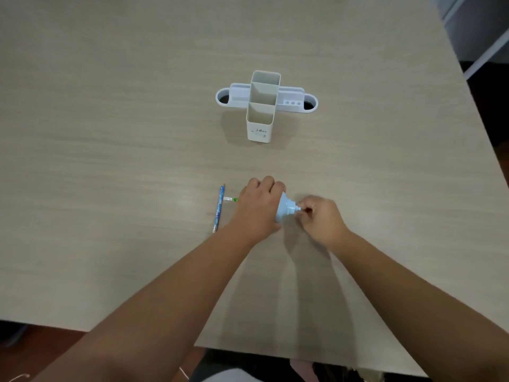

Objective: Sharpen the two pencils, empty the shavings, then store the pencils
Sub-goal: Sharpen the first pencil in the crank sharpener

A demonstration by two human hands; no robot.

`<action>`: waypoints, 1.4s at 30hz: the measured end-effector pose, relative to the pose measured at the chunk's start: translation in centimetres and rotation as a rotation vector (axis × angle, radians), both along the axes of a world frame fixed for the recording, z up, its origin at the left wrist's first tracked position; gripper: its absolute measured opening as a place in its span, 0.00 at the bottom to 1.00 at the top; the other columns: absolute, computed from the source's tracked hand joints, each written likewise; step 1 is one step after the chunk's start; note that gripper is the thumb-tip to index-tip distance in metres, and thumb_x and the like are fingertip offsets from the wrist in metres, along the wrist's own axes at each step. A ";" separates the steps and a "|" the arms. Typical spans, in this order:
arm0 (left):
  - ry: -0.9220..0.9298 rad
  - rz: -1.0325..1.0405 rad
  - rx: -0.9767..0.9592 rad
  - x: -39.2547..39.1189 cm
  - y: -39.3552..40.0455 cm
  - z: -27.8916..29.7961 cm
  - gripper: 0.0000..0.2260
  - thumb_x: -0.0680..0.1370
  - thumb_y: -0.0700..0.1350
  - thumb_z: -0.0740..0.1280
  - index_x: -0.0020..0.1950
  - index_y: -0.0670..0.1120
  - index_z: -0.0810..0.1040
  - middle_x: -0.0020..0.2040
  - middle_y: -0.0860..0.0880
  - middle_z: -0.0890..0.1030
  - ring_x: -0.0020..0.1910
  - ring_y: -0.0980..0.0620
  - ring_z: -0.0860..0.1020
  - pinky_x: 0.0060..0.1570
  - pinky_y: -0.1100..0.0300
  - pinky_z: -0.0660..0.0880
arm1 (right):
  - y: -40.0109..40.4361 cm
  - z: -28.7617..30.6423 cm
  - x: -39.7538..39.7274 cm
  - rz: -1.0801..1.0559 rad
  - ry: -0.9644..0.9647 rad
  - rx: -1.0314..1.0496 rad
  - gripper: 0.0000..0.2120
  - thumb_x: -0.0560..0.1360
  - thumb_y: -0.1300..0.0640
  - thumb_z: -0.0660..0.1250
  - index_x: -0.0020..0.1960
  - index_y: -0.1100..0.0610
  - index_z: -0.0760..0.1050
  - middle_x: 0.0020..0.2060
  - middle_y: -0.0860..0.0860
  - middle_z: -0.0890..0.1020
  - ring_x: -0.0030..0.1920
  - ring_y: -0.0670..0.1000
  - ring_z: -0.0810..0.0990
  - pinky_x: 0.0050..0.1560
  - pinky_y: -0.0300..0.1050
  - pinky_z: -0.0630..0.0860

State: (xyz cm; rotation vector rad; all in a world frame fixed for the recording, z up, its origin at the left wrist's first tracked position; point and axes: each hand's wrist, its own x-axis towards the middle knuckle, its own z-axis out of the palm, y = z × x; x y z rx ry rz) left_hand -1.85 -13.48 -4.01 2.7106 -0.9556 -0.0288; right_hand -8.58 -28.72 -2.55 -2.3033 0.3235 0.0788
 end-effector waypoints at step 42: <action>-0.003 -0.013 -0.016 -0.1 -0.1 -0.5 0.27 0.56 0.49 0.73 0.54 0.47 0.71 0.47 0.48 0.74 0.41 0.45 0.71 0.41 0.49 0.73 | -1.5 0.0 1.8 0.032 -0.054 0.024 0.03 0.70 0.66 0.69 0.41 0.61 0.80 0.38 0.58 0.83 0.39 0.58 0.81 0.45 0.50 0.78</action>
